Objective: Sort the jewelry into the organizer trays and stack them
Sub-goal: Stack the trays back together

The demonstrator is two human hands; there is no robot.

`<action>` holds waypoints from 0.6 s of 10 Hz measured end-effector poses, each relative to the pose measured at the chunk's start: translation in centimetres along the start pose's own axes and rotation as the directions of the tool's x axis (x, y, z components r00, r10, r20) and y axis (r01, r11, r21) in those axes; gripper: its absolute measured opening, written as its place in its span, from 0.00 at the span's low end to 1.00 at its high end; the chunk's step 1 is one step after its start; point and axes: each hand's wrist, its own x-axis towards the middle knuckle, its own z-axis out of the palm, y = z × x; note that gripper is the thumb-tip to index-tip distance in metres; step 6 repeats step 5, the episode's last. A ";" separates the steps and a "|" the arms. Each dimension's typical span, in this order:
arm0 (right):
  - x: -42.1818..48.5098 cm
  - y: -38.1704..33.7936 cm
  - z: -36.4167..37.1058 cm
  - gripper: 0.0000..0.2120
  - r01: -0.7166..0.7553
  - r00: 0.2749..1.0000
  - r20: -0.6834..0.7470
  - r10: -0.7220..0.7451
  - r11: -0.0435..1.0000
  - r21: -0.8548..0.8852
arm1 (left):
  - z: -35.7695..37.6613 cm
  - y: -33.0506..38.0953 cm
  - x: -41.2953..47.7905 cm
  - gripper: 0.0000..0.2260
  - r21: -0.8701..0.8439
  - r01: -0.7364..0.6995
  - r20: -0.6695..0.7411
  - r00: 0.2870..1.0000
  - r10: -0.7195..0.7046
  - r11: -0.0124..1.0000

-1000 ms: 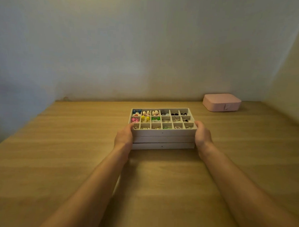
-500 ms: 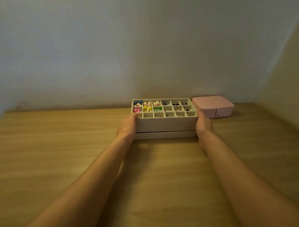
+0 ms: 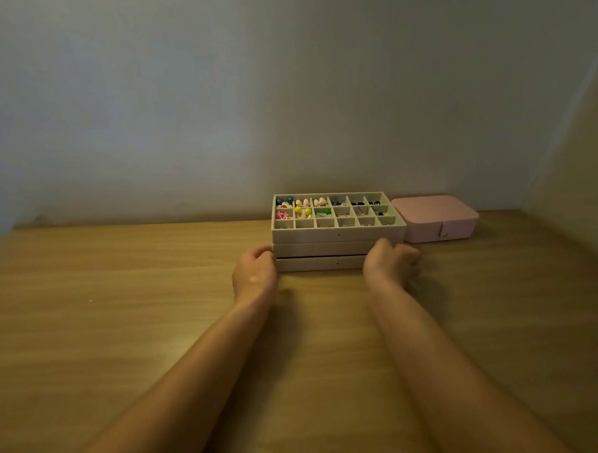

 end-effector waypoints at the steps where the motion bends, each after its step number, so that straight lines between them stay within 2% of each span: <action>1: 0.1 0.1 0.4 0.18 0.029 0.998 0.055 -0.027 0.999 -0.029 | 0.8 0.6 0.1 0.18 0.003 0.005 -0.002 1.000 -0.005 1.000; 3: 2.4 -0.2 1.1 0.15 0.054 0.993 0.107 -0.047 0.997 -0.063 | 2.8 2.2 0.8 0.18 0.013 0.004 0.063 0.998 -0.005 1.000; 4: 3.1 -0.8 0.9 0.09 0.054 0.983 0.181 -0.037 0.995 -0.087 | 3.4 2.7 1.1 0.18 0.033 -0.007 0.119 0.993 0.003 0.999; 5: 2.8 -0.9 0.1 0.09 0.081 0.969 0.243 -0.051 0.990 -0.117 | 3.1 3.2 -0.2 0.19 0.148 -0.068 0.149 0.988 0.046 0.987; 6: 2.8 -0.9 0.1 0.09 0.081 0.969 0.243 -0.051 0.990 -0.117 | 3.1 3.2 -0.2 0.19 0.148 -0.068 0.149 0.988 0.046 0.987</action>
